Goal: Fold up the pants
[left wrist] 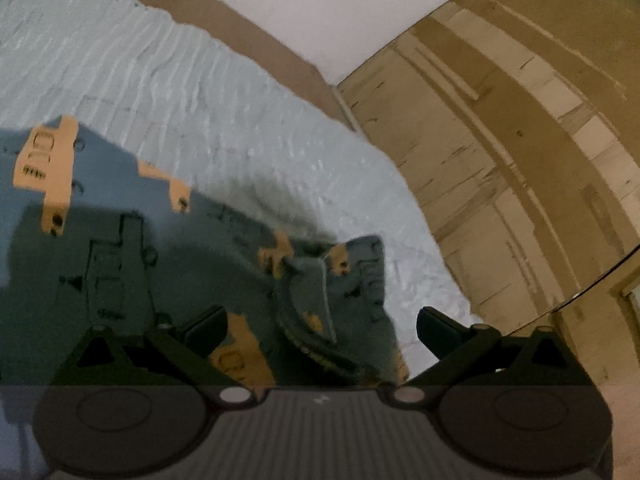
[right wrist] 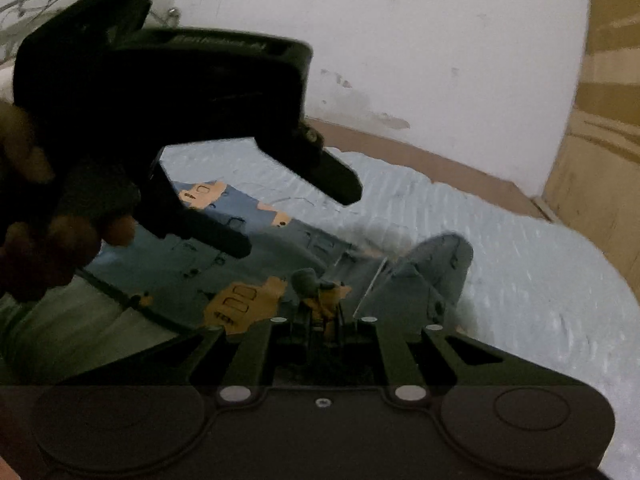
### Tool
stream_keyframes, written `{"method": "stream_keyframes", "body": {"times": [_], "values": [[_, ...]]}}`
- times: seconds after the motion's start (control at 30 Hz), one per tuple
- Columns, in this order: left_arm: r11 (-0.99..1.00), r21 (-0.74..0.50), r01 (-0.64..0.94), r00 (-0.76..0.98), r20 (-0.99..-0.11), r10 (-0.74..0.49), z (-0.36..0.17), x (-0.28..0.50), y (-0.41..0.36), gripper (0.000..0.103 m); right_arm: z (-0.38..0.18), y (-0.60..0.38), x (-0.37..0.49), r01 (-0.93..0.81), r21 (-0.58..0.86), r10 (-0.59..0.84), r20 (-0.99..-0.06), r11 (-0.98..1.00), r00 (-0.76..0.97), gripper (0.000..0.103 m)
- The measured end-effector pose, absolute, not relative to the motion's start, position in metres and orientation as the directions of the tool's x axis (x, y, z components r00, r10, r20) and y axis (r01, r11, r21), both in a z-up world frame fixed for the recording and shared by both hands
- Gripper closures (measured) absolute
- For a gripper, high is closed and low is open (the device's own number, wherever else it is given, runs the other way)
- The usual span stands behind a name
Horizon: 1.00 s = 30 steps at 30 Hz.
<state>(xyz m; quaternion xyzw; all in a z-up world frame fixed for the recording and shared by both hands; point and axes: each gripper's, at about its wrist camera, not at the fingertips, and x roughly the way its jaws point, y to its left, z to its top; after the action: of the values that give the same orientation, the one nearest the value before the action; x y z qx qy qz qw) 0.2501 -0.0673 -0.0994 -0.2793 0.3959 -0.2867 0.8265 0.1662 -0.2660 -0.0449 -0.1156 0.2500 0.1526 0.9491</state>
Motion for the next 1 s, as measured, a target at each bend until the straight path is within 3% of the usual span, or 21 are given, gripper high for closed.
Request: {"method": "stream_keyframes", "body": {"times": [0.23, 0.53, 0.63, 0.77, 0.87, 1.0], "values": [[0.665, -0.732, 0.148, 0.51, -0.519, -0.685, -0.113, 0.258, -0.076, 0.004, -0.04, -0.278, 0.165, -0.281, -0.028, 0.24, -0.442, 0.959, 0.864, 0.089], [0.657, -0.753, 0.045, 0.522, -0.542, -0.658, -0.115, 0.275, -0.093, 0.028, -0.046, -0.282, 0.154, -0.279, -0.018, 0.241, -0.449, 0.96, 0.86, 0.088], [0.669, -0.742, 0.045, 0.518, -0.556, -0.65, -0.114, 0.277, -0.099, 0.045, -0.047, -0.283, 0.153, -0.279, -0.028, 0.236, -0.456, 0.96, 0.858, 0.087], [0.711, -0.703, 0.022, 0.513, -0.603, -0.612, -0.116, 0.28, -0.104, 0.083, -0.048, -0.281, 0.153, -0.279, -0.041, 0.23, -0.456, 0.959, 0.86, 0.087], [0.712, -0.702, 0.029, 0.52, -0.597, -0.611, -0.116, 0.281, -0.105, 0.091, -0.048, -0.28, 0.154, -0.276, -0.047, 0.225, -0.458, 0.96, 0.86, 0.087], [0.72, -0.69, 0.071, 0.555, -0.573, -0.603, -0.107, 0.277, -0.105, 0.093, -0.044, -0.276, 0.15, -0.277, -0.051, 0.226, -0.451, 0.959, 0.864, 0.087]]}}
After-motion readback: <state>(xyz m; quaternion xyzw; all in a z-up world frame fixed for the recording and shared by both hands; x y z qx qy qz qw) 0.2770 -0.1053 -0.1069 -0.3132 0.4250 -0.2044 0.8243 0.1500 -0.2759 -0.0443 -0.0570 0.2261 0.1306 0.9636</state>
